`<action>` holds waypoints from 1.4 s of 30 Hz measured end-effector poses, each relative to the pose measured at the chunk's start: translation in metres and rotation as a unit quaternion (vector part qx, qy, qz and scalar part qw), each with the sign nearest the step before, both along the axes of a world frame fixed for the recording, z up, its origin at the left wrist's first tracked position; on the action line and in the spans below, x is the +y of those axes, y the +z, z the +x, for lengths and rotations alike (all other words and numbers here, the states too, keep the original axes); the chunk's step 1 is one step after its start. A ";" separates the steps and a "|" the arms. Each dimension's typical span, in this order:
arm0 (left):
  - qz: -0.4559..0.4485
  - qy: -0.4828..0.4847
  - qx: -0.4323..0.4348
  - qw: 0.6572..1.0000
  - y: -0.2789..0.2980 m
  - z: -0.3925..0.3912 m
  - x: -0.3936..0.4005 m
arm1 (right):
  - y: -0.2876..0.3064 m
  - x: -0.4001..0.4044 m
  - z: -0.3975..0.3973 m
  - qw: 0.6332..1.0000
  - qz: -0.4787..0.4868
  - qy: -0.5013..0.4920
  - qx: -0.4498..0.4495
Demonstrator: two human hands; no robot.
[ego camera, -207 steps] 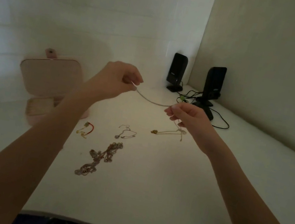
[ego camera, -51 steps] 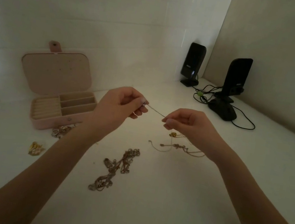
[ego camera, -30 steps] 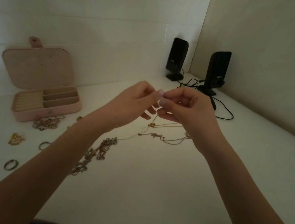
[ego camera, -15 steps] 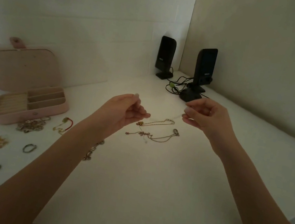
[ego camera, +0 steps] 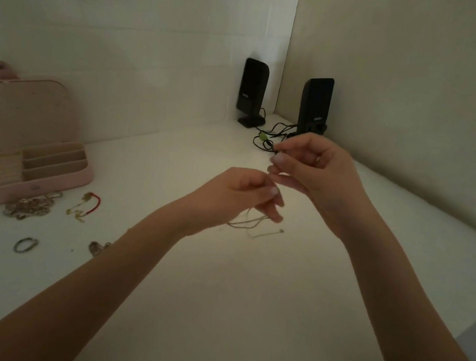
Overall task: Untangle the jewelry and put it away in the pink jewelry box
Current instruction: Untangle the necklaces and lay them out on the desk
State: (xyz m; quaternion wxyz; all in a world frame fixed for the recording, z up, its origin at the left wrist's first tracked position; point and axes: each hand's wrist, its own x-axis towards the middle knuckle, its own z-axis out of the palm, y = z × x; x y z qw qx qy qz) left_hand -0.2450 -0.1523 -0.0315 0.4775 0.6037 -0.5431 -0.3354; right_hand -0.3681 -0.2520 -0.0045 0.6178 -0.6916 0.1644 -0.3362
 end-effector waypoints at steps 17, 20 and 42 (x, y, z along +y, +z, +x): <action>-0.032 0.128 0.486 0.864 -0.029 0.016 0.019 | -0.062 -0.034 -0.017 0.979 -0.014 -0.049 0.196; -0.031 0.116 0.529 0.840 -0.035 0.016 0.020 | -0.073 -0.033 -0.015 0.952 -0.104 -0.023 0.287; 0.032 0.131 -0.210 0.968 -0.053 0.012 0.025 | -0.086 -0.036 -0.018 0.930 -0.216 -0.006 0.296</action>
